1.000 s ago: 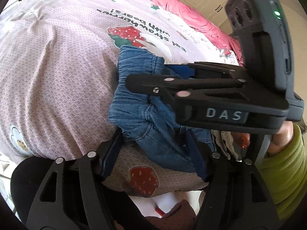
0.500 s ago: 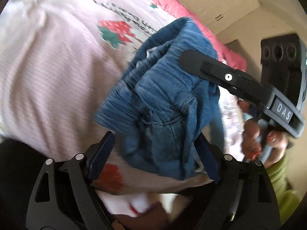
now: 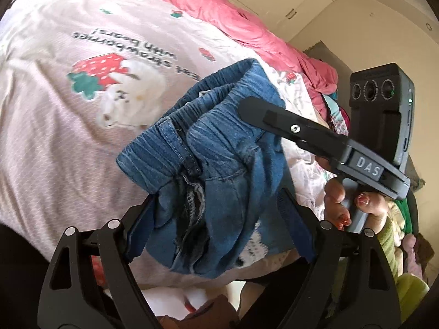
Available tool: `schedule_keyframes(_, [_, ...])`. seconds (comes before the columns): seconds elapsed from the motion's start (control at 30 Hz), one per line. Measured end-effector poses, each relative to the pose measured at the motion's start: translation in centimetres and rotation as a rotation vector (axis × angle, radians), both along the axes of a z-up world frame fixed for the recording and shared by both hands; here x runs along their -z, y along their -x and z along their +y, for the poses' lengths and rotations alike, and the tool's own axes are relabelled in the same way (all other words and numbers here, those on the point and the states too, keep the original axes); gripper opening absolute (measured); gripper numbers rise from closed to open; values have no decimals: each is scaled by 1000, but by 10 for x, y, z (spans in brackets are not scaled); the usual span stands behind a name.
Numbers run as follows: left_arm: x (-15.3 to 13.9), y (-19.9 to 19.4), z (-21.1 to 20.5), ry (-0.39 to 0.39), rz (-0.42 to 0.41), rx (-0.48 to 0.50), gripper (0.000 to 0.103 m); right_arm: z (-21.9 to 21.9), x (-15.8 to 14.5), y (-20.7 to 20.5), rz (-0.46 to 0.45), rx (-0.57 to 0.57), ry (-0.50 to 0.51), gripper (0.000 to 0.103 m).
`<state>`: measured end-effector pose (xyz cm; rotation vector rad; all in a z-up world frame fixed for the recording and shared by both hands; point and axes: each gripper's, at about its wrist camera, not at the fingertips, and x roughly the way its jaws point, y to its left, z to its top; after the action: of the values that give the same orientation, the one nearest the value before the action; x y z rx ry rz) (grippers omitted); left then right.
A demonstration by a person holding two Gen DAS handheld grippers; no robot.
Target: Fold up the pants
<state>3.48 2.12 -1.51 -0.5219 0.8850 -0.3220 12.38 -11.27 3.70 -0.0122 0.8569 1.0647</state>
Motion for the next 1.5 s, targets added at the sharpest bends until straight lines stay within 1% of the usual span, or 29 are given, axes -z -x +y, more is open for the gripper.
schedule_keyframes(0.1, [-3,-8,-18,-13,-5,28,77,-18,1,-3,8,15,-24,37])
schedule_keyframes(0.23, [-3,-17,-46,-23,-19,76,77,-45,2,-8,15,43,-63,41])
schedule_keyframes(0.33, [-6,-20,-67,-33,-38,126,77,-70,3,-12,15,89,-109,51])
schedule_keyframes(0.37, [-5,-24,-67,-39,-41,142,77,-84,3,-14,23,117,-134,58])
schedule_keyframes(0.4, [-4,-24,-75,-44,-45,165,77,-96,4,-15,33,137,-152,64])
schedule_keyframes(0.43, [-2,-24,-83,-41,-47,201,77,-107,4,-17,42,154,-160,66])
schedule_keyframes(0.47, [1,-22,-90,-37,-44,226,77,-119,4,-19,44,170,-157,71])
schedule_keyframes(0.5, [4,-22,-99,-36,-35,264,77,-126,4,-20,42,184,-155,71])
schedule_keyframes(0.53, [7,-23,-105,-41,-28,279,77,-132,5,-21,47,200,-159,71])
schedule_keyframes(0.6, [12,-17,-114,-64,-16,303,79,-137,8,-24,88,198,-178,73])
schedule_keyframes(0.67, [16,-14,-120,-94,-8,312,79,-128,13,-23,95,181,-129,73])
schedule_keyframes(0.73, [19,-15,-120,-95,-3,314,80,-117,21,-20,77,176,-29,73])
schedule_keyframes(0.77, [18,-14,-120,-94,-1,314,80,-108,29,-19,54,187,60,71])
schedule_keyframes(0.83, [20,-14,-121,-88,4,319,81,-95,44,-18,-30,233,258,71])
schedule_keyframes(0.87, [20,-8,-117,-85,5,320,81,-93,51,-19,-43,235,309,71])
schedule_keyframes(0.93, [22,-5,-116,-88,1,319,81,-98,56,-24,13,240,281,71])
schedule_keyframes(0.97, [22,-2,-114,-89,1,318,81,-99,56,-24,15,245,280,73])
schedule_keyframes(1.03, [19,3,-111,-88,-2,315,81,-102,57,-24,22,252,272,74])
schedule_keyframes(1.13, [9,10,-105,-107,-26,302,81,-111,50,-20,35,266,209,74])
schedule_keyframes(1.17, [7,12,-102,-111,-31,293,81,-117,46,-19,30,281,182,76])
schedule_keyframes(1.37, [-5,18,-82,-134,-49,226,84,-161,24,-7,-13,431,89,78])
schedule_keyframes(1.5, [-9,18,-70,-144,-56,192,86,-182,14,10,-32,485,24,83])
